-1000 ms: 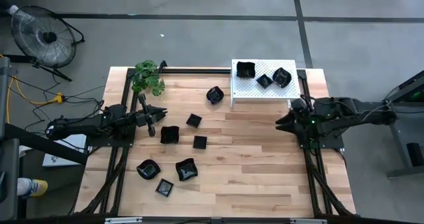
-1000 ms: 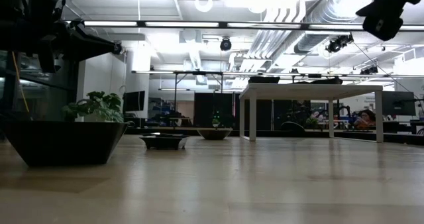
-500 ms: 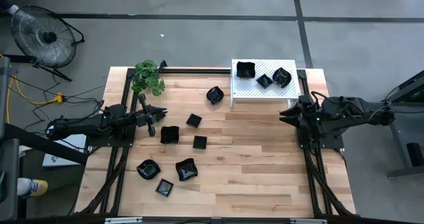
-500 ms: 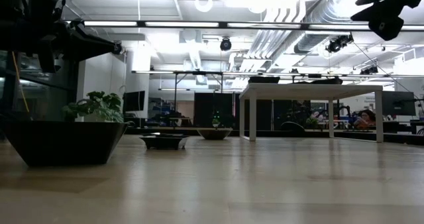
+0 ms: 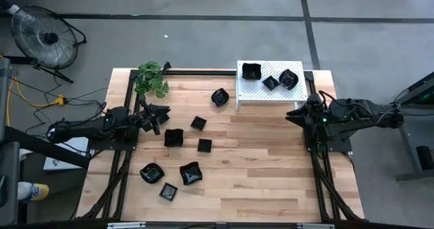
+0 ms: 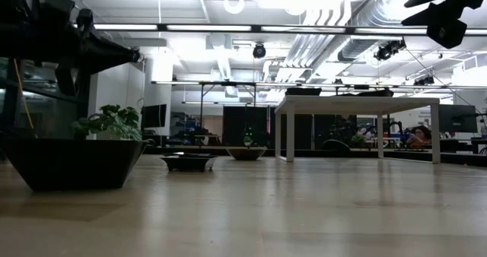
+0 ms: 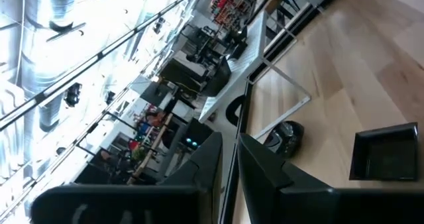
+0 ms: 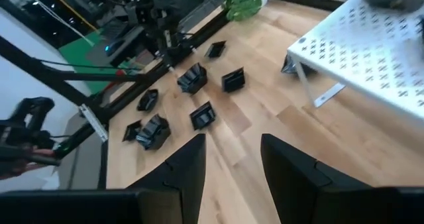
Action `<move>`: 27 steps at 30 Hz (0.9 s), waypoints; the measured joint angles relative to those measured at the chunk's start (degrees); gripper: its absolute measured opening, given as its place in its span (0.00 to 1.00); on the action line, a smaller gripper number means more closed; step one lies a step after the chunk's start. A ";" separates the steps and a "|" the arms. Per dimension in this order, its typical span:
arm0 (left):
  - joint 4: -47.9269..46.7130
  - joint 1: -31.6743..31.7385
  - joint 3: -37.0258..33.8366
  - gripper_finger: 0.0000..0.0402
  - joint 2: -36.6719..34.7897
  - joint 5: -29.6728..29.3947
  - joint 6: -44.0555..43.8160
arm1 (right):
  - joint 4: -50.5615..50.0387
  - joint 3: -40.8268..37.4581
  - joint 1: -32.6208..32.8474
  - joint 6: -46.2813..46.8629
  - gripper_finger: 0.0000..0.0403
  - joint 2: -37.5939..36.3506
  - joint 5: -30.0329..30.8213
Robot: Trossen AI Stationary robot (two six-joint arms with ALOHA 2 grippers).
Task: Pick & Place Mini shaped plates
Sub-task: Stack the square plate on top of the square plate on the shelf
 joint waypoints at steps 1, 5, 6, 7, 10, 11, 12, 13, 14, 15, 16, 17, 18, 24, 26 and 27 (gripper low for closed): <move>0.00 0.00 0.00 0.11 0.00 0.00 -0.12 | -0.02 0.01 0.00 0.46 0.35 0.00 -0.52; -0.02 0.00 0.00 0.11 0.00 0.27 -3.29 | -0.18 0.02 0.00 1.02 0.35 0.00 -1.99; -0.02 0.00 0.00 0.11 0.00 0.83 -5.56 | -0.27 0.00 0.00 1.04 0.35 0.00 -2.02; -0.02 0.00 0.00 0.11 0.00 1.79 -7.96 | -0.46 0.02 0.00 1.08 0.35 0.00 -2.00; -0.33 0.00 0.00 0.11 0.00 5.06 -13.66 | -0.71 0.02 0.00 1.09 0.35 0.04 -1.99; -0.39 0.00 0.00 0.11 0.00 6.28 -15.17 | -0.71 0.02 0.00 1.10 0.35 0.07 -1.85; -0.37 0.00 0.00 0.11 0.00 7.47 -16.34 | -0.73 0.02 0.00 1.13 0.35 0.08 -1.57; -0.35 0.00 0.00 0.11 0.00 8.50 -17.04 | -0.71 0.02 0.00 1.11 0.35 0.09 -1.12; -0.35 0.00 0.00 0.11 0.00 9.54 -17.36 | -0.71 0.02 0.00 1.08 0.35 0.09 -0.68; -0.31 0.00 0.00 0.11 0.00 10.17 -17.43 | -0.71 0.02 0.00 1.06 0.35 0.09 -0.10; -0.16 0.00 0.00 0.11 0.00 10.30 -17.43 | -0.71 0.02 0.00 1.04 0.35 0.09 0.35; 0.08 -0.01 0.00 0.11 0.00 9.74 -17.84 | -0.71 0.02 0.00 1.04 0.35 0.09 0.51; 0.22 0.00 0.00 0.11 0.00 8.67 -19.38 | -0.71 0.02 0.00 1.02 0.35 0.09 0.65; 0.60 0.00 1.57 0.11 0.03 -2.67 -34.38 | -1.00 0.02 0.00 1.00 0.35 0.09 0.62; 0.82 0.00 2.71 0.11 0.05 -8.77 -36.20 | -1.21 0.02 0.00 0.97 0.35 0.09 0.62; 1.11 0.00 3.31 0.11 0.03 -11.18 -36.43 | -1.27 0.02 0.00 0.74 0.35 0.09 0.62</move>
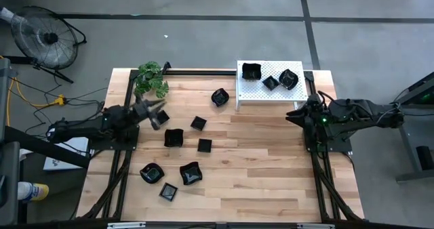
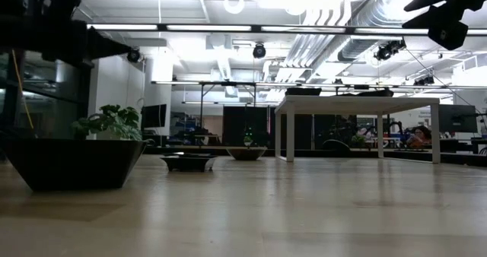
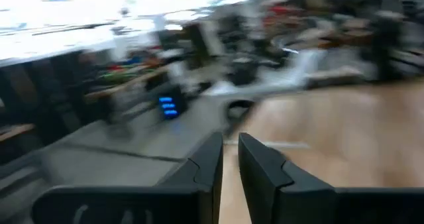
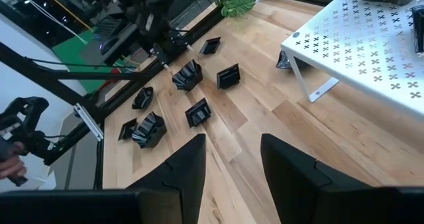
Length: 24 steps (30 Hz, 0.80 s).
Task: Pick & Place Mini shaped plates
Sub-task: Stack the square plate on top of the square plate on the shelf
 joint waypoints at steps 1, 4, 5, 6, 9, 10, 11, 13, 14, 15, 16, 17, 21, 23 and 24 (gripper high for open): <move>0.15 0.02 0.63 0.11 0.00 -1.34 -0.33 | 0.00 0.00 0.00 -0.09 0.35 0.00 0.00; 0.78 0.00 1.82 0.11 0.00 -2.22 -2.11 | -0.16 0.00 0.00 -0.20 0.35 0.00 0.00; 1.35 0.00 2.06 0.11 0.00 -2.26 -2.67 | -0.23 0.00 0.00 -0.21 0.35 0.00 -0.01; 2.28 0.00 2.16 0.11 0.00 -2.09 -3.23 | -0.34 0.00 0.00 -0.21 0.35 0.02 -0.02; 3.18 0.00 2.80 0.11 0.00 -1.54 -3.27 | -1.21 0.02 0.00 -0.21 0.35 0.02 -0.26; 3.06 0.00 3.05 0.11 0.00 -1.78 -3.44 | -1.50 0.02 0.00 -0.21 0.35 0.02 -0.35; 2.86 0.00 3.31 0.12 0.00 -2.20 -3.98 | -1.95 0.02 0.00 -0.21 0.35 0.02 -0.43; 2.69 0.00 3.84 0.13 0.02 -3.21 -4.51 | -2.71 0.02 0.00 -0.21 0.35 0.02 -0.45; 2.56 0.00 4.26 0.14 0.04 -3.27 -4.56 | -2.89 0.02 0.00 -0.21 0.35 0.02 -0.51; 2.14 0.00 4.77 0.16 0.24 -3.30 -4.57 | -3.11 0.02 0.00 -0.21 0.35 0.02 -0.65; 1.44 0.00 5.45 0.19 0.58 -3.47 -4.77 | -3.37 0.02 0.00 -0.21 0.35 0.02 -0.70; 0.30 0.00 6.30 0.22 1.12 -3.71 -5.23 | -3.54 0.02 0.00 -0.21 0.35 0.02 -0.72; -8.00 0.00 11.93 0.37 5.17 -5.44 -9.00 | -3.72 0.02 0.00 -0.21 0.35 0.02 -1.41; -13.18 0.00 16.00 0.43 8.53 -6.00 -10.84 | -3.72 0.02 0.00 -0.23 0.35 0.02 -2.31; -16.01 0.00 18.36 0.45 10.65 -6.19 -11.51 | -3.72 0.02 0.00 -0.23 0.35 0.02 -2.85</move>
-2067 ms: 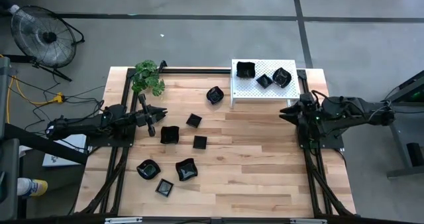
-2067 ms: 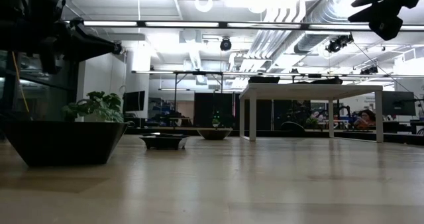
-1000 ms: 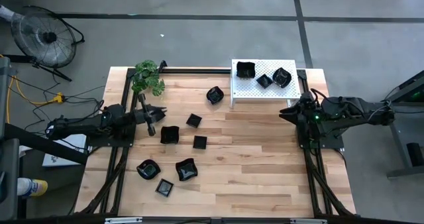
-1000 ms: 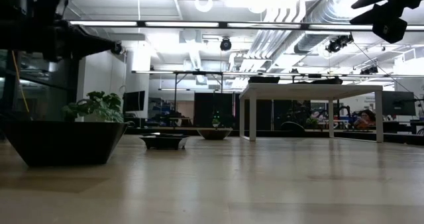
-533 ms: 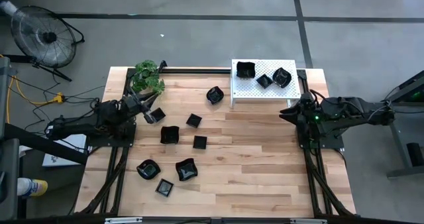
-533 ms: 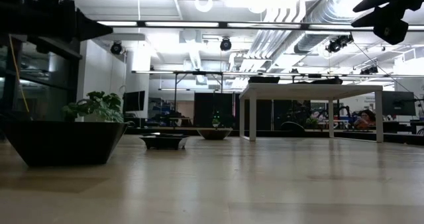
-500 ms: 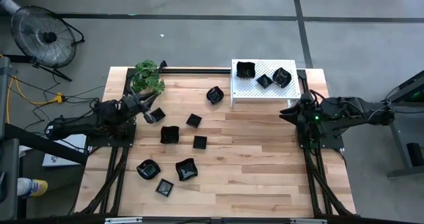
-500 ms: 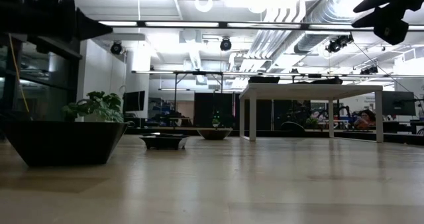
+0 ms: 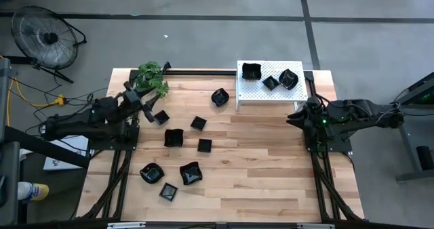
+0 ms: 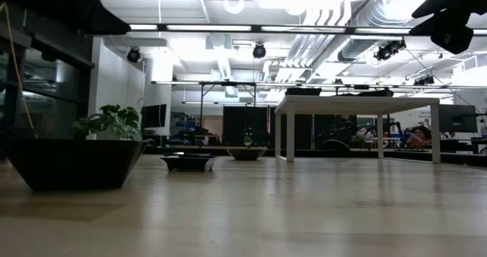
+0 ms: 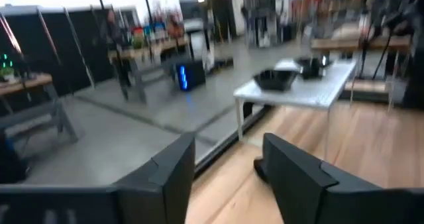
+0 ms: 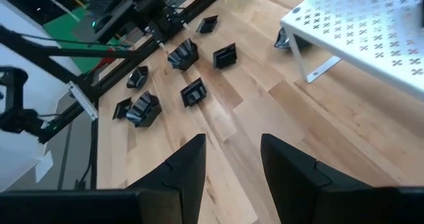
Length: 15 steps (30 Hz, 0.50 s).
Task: Pick & Place Mini shaped plates
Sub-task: Stack the square plate on top of the square plate on the shelf
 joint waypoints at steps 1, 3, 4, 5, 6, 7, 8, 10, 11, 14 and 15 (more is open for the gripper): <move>-3.35 0.00 2.41 0.46 2.21 -0.06 -0.64 | -0.02 0.00 0.00 0.00 0.35 0.00 -0.34; -10.41 0.02 7.41 0.47 7.37 -0.27 -2.25 | -0.06 0.00 0.00 0.00 0.35 0.00 -0.50; -14.13 0.02 10.06 0.46 10.14 -0.38 -3.47 | -0.12 0.00 0.00 0.00 0.35 0.00 -0.49; -18.23 0.02 12.72 0.46 12.82 -0.46 -4.98 | -0.19 0.00 0.00 0.00 0.35 0.00 -0.50; -22.89 0.02 15.30 0.45 15.64 -0.34 -6.82 | -0.32 0.00 -0.02 0.00 0.35 0.00 -0.53; -27.62 0.02 17.69 0.44 18.42 -0.07 -9.21 | -0.52 0.00 0.00 0.00 0.35 0.00 -0.65; -32.27 0.02 19.92 0.43 21.14 0.39 -12.02 | -0.71 0.00 0.00 0.00 0.35 0.00 -0.74; -41.30 0.04 23.64 0.41 26.04 1.93 -17.97 | -1.05 0.00 -0.01 0.00 0.35 0.00 -1.41; -44.96 0.04 24.91 0.40 28.27 2.83 -20.48 | -1.17 0.00 -0.01 -0.03 0.35 0.00 -1.86; -50.28 0.33 26.62 0.38 33.05 6.99 -26.43 | -1.36 0.00 0.00 -1.00 0.35 0.00 -3.07; -50.91 1.08 26.62 0.38 33.94 9.09 -27.64 | -1.33 0.00 0.00 -1.41 0.35 0.00 -3.32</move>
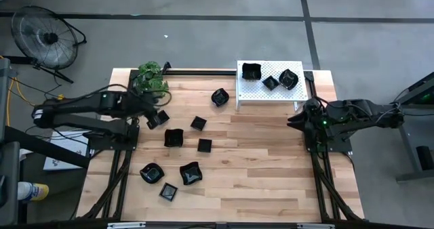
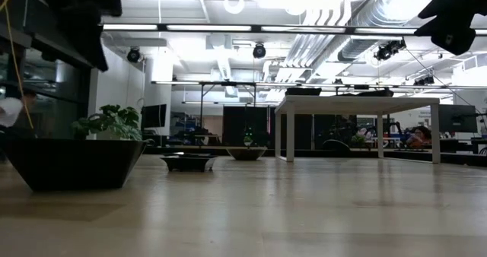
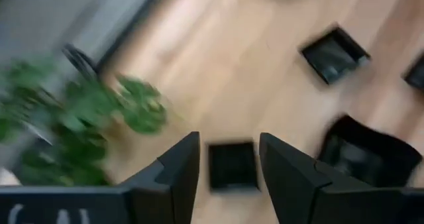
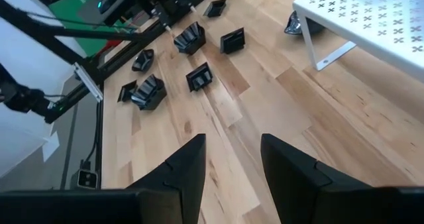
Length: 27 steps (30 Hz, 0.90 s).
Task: Pick & Place Mini shaped plates
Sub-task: Stack the square plate on top of the square plate on the shelf
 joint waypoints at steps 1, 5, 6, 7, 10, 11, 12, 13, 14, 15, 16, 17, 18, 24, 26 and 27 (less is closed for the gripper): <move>-0.67 1.17 0.00 0.37 0.74 2.18 -0.88 | 0.00 0.00 0.00 -0.33 0.35 0.00 -0.23; -1.25 8.28 -1.27 0.37 3.08 11.17 -1.54 | 0.02 0.00 -0.02 -1.67 0.35 0.00 -0.68; -1.40 10.62 -1.72 0.37 3.35 12.93 -0.64 | 0.02 0.00 -0.01 -1.85 0.35 0.00 -0.78; -1.05 13.12 -2.11 0.37 3.48 14.65 0.57 | 0.02 0.00 -0.01 -2.15 0.35 0.00 -0.94; -0.29 20.64 -3.04 0.37 3.54 22.32 4.11 | 0.04 0.00 -0.02 -3.08 0.35 0.00 -1.85; -0.14 23.16 -3.46 0.37 3.54 25.50 4.89 | 0.04 0.00 -0.02 -3.12 0.35 0.00 -2.13; 0.18 25.64 -3.96 0.37 3.54 28.58 5.39 | 0.04 0.00 0.00 -3.12 0.35 0.00 -2.41; 0.53 27.92 -4.68 0.37 3.54 31.39 6.14 | 0.04 0.00 -0.02 -3.14 0.35 0.00 -2.67; 1.03 30.11 -5.49 0.37 3.54 33.90 7.12 | 0.04 0.00 -0.02 -3.14 0.35 0.00 -2.83; 1.90 32.21 -6.36 0.37 3.55 35.87 8.13 | 0.04 0.00 -0.02 -3.14 0.35 0.00 -3.04; 2.89 34.14 -7.16 0.37 3.73 37.71 8.93 | 0.04 0.00 -0.02 -3.16 0.35 0.00 -3.14; 3.79 35.90 -7.77 0.37 4.06 39.21 9.60 | 0.04 0.00 0.00 -3.28 0.35 0.00 -3.16; 4.41 37.42 -8.40 0.37 4.54 40.34 9.90 | 0.04 0.00 -0.02 -3.34 0.35 0.00 -3.16; 6.12 41.82 -9.66 0.37 11.99 40.90 13.42 | 0.03 0.00 -0.02 -4.54 0.35 0.00 -3.53; 6.27 41.76 -9.74 0.37 15.45 39.65 14.46 | 0.02 0.00 -0.01 -4.60 0.35 0.00 -3.56; 6.48 41.70 -9.73 0.37 17.07 38.64 15.04 | 0.02 0.00 -0.02 -4.60 0.35 0.00 -3.58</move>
